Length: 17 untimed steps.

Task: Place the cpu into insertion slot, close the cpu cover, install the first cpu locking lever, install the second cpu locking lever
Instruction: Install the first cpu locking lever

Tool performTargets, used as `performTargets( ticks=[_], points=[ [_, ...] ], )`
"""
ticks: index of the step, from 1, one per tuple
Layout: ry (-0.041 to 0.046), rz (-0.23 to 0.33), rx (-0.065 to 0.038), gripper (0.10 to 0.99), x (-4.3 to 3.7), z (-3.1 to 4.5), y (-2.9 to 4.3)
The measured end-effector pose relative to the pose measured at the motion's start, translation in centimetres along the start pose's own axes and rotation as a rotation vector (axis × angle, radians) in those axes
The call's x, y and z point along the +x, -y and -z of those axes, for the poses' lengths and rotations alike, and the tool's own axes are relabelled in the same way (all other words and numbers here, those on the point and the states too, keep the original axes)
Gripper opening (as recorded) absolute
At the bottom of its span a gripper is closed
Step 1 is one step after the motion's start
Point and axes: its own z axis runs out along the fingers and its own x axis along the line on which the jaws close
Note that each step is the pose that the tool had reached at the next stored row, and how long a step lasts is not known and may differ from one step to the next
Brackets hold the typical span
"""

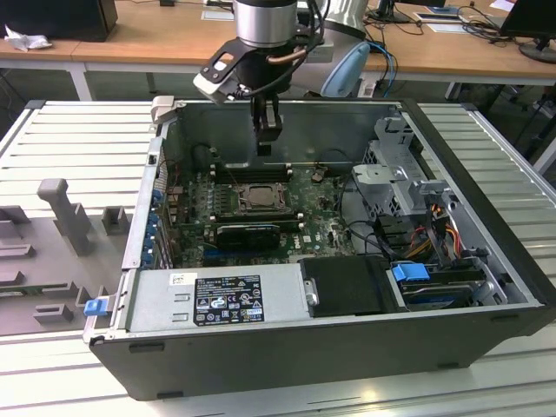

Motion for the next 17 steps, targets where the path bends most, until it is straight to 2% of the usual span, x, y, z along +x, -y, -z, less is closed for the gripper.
performTargets(
  ticks=[4, 6, 10, 17],
  points=[
    [-0.0026, 0.081, -0.001, 0.106, 0.0, -0.01, 0.0],
    [-0.0041, 0.161, -0.001, 0.106, 0.0, -0.04, 0.0],
    [-0.0067, 0.24, -0.002, 0.106, 0.0, -0.04, 0.0],
    [-0.009, 0.309, -0.003, 0.106, -0.01, -0.04, 0.02]
  ],
)
